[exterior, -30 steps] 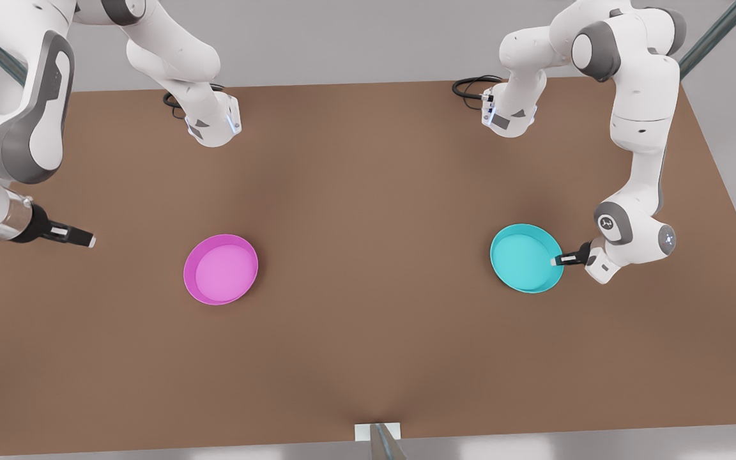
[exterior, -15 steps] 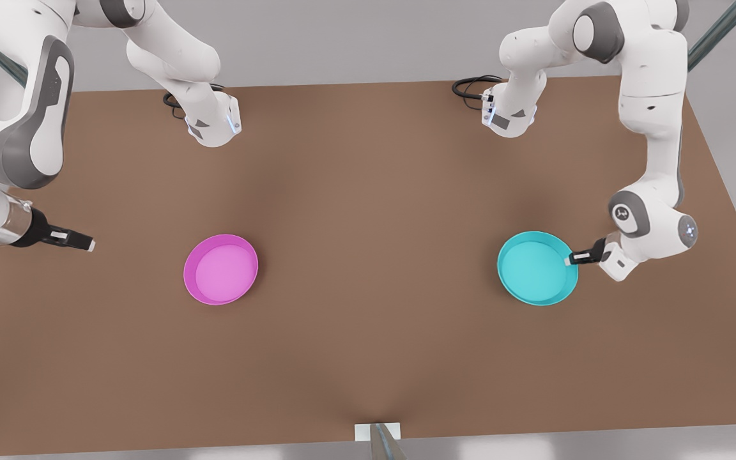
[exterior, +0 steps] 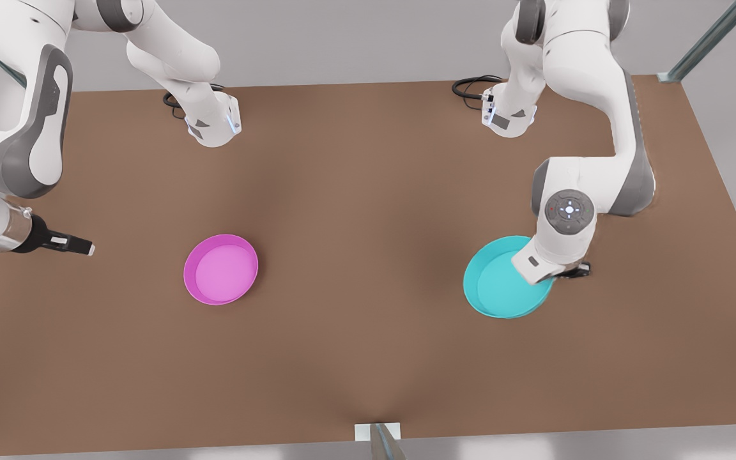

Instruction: Flip the blue plate over with the left arm, and stack the pink plate on top of the blue plate with the right arm

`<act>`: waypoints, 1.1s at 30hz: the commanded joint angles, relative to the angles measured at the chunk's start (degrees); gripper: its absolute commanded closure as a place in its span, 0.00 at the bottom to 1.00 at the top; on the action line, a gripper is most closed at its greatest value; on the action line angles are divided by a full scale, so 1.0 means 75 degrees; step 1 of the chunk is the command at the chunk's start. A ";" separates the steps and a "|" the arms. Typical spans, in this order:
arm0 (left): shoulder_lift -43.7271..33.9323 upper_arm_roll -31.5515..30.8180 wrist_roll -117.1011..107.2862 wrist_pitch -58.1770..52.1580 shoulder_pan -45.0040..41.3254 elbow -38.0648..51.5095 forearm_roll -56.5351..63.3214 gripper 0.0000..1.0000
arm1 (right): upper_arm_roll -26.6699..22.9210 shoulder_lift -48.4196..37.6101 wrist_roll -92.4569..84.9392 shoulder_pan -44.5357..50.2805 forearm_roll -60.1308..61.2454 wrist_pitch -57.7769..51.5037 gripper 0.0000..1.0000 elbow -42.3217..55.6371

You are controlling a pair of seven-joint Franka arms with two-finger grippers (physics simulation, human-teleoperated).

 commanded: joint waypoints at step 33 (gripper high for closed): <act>0.5870 0.2136 -1.4522 -0.0572 -0.5979 0.0410 0.5365 0.79 | 0.0013 0.0348 -0.0354 -0.0387 0.0098 0.0440 0.00 -0.0348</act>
